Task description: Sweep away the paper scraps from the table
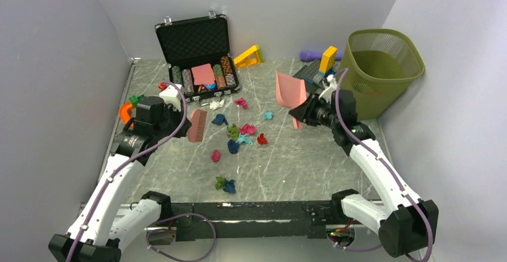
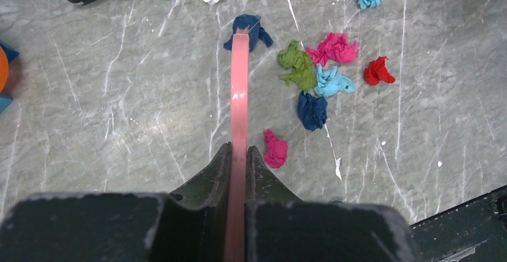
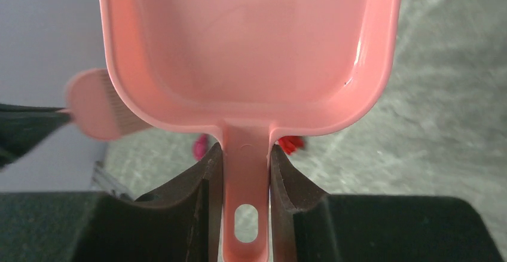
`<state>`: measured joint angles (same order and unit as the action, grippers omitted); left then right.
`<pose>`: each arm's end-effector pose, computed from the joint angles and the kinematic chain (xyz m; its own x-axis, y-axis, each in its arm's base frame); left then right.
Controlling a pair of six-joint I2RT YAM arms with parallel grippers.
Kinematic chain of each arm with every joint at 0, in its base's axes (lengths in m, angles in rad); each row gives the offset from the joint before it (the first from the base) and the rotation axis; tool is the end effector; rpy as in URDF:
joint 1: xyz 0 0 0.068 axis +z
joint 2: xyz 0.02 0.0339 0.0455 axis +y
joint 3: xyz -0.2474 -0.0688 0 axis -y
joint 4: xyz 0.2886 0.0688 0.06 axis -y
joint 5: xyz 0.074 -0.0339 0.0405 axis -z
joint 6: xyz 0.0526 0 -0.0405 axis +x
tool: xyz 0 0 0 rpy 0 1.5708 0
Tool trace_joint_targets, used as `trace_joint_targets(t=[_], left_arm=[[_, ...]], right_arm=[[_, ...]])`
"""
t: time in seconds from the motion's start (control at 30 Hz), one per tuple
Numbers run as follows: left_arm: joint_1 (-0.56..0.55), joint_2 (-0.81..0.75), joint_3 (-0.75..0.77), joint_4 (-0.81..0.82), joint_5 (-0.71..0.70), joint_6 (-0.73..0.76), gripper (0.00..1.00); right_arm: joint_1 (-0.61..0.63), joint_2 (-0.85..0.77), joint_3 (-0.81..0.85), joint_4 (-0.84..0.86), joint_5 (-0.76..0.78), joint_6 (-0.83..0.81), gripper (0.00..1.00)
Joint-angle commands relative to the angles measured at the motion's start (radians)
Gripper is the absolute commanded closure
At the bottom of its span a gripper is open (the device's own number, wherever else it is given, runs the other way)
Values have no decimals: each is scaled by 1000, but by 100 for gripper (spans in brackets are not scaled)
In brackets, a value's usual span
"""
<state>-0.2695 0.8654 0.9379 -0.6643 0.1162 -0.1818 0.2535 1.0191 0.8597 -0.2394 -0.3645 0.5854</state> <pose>0.2373 -0.0719 0.3122 -0.5934 -0.0224 -0.8046 0.2541 0.9433 -0.2137 0.2840 0.0930 0.2898 -0.6185 0.3730 -0.6916 -0.2527 0.7390 0.6246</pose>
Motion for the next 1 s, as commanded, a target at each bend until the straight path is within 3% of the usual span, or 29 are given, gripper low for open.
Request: trace_joint_targets(t=[0.0,0.27,0.43,0.7,0.8,0.97], left_arm=[[6,-22,-1,73,12,-36,100],[6,-64,-6,41,-173,-157,100],[6,-83,-64,130,100,-109,100],[-24,-76,-5,63,476,-29,100],[-105,-32,44,-7,589,13,100],[-388,29,110,-106,497,96,100]], right_arm=[[4,-60,-115,49,99,-57,100],[6,-91,-246,66,150,-71,100],[4,-76,-271,61,183,-82,100],[4,-66,-275,70,201,-112,100],[4,-47,-269,75,203,-117,100],[4,-27,-259,81,204,-119,100]])
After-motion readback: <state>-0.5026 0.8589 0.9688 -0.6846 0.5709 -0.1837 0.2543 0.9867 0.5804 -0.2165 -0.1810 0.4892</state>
